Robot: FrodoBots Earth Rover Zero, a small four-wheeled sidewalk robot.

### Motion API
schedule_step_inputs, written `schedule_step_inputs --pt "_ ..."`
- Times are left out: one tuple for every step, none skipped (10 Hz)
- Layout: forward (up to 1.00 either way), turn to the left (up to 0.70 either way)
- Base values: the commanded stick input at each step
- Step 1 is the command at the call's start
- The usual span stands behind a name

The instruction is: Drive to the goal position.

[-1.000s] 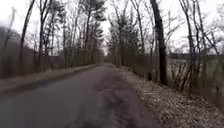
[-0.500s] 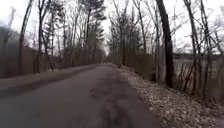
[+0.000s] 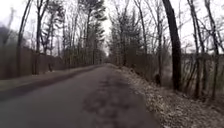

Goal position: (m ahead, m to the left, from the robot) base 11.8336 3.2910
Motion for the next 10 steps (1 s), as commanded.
schedule_step_inputs --pt "0.85 0.34" --pt "0.85 0.34" --pt "0.85 0.34" --pt "0.85 0.28" --pt "0.85 0.17" --pt "0.85 0.07" --pt "0.85 0.04" --pt "0.85 0.15" --pt "0.85 0.26" --pt "0.85 0.0"
